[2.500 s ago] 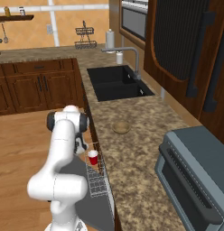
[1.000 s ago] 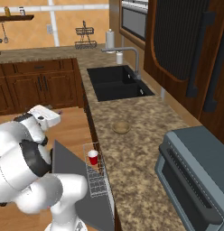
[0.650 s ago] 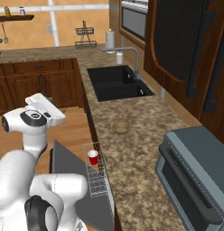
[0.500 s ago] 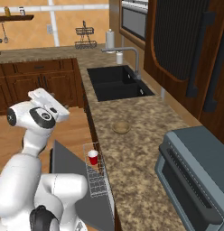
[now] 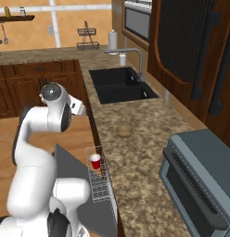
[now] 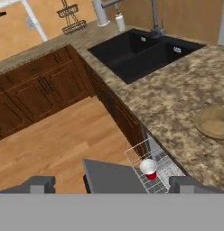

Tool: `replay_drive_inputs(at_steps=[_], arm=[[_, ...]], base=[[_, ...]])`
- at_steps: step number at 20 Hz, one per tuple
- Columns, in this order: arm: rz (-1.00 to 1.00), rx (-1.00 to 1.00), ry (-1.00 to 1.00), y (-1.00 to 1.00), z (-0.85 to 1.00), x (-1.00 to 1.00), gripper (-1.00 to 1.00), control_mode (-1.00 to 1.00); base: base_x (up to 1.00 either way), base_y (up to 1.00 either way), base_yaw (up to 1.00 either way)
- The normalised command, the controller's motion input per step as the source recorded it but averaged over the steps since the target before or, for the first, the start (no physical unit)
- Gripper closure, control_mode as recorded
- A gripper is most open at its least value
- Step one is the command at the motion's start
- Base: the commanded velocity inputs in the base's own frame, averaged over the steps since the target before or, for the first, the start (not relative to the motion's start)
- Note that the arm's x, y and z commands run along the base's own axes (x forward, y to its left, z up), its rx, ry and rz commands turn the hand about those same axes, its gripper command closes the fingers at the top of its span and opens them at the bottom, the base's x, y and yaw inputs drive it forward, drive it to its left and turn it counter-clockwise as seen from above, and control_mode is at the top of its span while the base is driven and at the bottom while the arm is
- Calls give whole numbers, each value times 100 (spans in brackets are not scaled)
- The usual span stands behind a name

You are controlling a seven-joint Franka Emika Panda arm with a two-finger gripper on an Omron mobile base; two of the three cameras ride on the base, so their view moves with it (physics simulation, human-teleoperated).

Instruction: Pick up the cup and bowl from the counter, place them in the dishwasher, and close the dishwasher door.

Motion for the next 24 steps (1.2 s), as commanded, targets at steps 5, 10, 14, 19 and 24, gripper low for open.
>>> replay_drive_inputs(at_steps=[5, 10, 14, 19, 24], arm=[[27, -21, 24, 7, -40, 3, -100, -100], [-1, -26, 20, 14, -23, 26, -100, -100], [0, -9, 13, -25, -42, 35, -100, -100], [0, -11, 15, -27, -40, 41, -100, -100], [3, -6, 8, -45, -29, 37, -100, -100]], base=[[0, 0, 0], [0, 0, 0], [0, 0, 0], [0, 0, 0], [0, 0, 0]])
